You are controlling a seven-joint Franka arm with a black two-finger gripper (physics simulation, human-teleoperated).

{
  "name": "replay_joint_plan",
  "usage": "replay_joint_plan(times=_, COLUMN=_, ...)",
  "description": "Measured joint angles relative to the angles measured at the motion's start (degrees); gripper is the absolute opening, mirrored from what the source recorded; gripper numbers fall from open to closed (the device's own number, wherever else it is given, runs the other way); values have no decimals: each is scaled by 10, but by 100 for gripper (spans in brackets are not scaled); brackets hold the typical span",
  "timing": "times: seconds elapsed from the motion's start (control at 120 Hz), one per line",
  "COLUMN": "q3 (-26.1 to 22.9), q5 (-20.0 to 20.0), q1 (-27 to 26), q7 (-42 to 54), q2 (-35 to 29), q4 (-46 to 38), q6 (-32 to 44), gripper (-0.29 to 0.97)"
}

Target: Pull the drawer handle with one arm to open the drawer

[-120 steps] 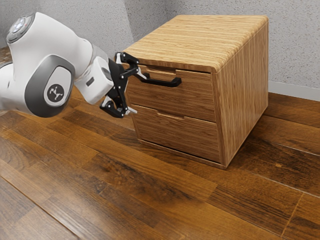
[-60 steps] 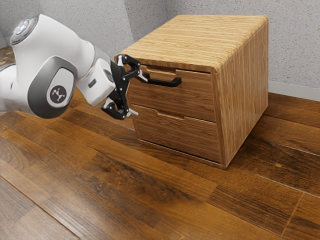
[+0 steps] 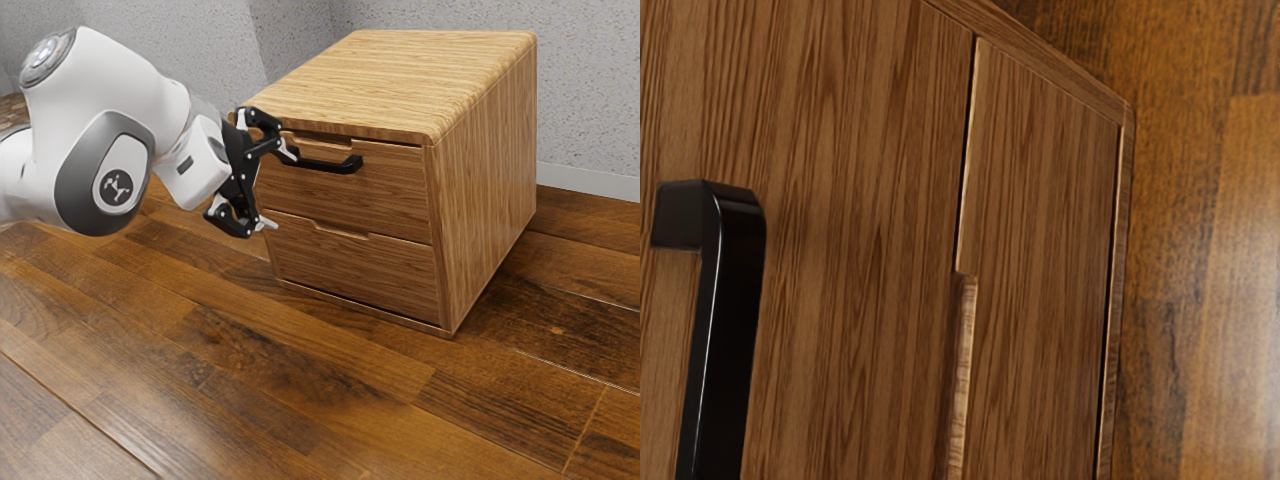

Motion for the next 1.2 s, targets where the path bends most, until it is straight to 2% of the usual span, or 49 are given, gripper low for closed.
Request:
replay_joint_plan(times=0.292, q3=1, q5=1, q1=1, q7=0, q2=0, q4=4, q6=0, gripper=68)
replay_joint_plan(times=0.675, q3=4, q5=2, q1=2, q7=1, q2=60, q4=56, q6=0, gripper=68)
replay_joint_plan(times=1.2, q3=2, q5=2, q1=10, q7=2, q2=87, q4=79, q6=0, gripper=68)
